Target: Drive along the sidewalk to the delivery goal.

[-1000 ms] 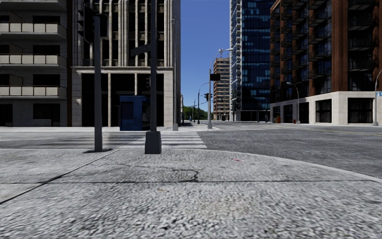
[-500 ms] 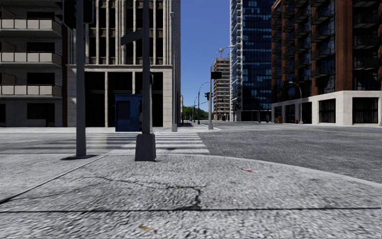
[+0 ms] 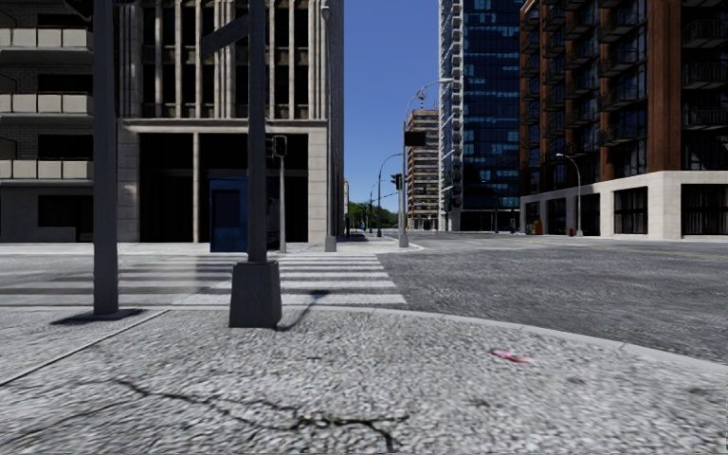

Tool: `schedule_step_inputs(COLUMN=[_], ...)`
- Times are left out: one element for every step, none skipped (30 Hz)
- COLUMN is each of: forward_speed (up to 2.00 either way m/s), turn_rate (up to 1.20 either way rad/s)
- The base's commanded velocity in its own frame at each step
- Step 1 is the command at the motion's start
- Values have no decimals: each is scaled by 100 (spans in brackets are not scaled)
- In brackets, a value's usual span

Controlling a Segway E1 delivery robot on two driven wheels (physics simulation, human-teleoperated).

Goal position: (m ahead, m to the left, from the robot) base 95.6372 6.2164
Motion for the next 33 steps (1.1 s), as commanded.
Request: schedule_step_inputs(forward_speed=[150,150,150,150,150,150,151,151,151,151,151,151,151,151,151,151,151,151,151,151,151,151,151,151,151,151,151,151,151,151,151,151,151], turn_rate=[0,0,0,0,0,0,0,0,0,0,0,0,0,0,0,0,0,0,0,0,0,0,0,0,0,0,0,0,0,0,0,0,0])
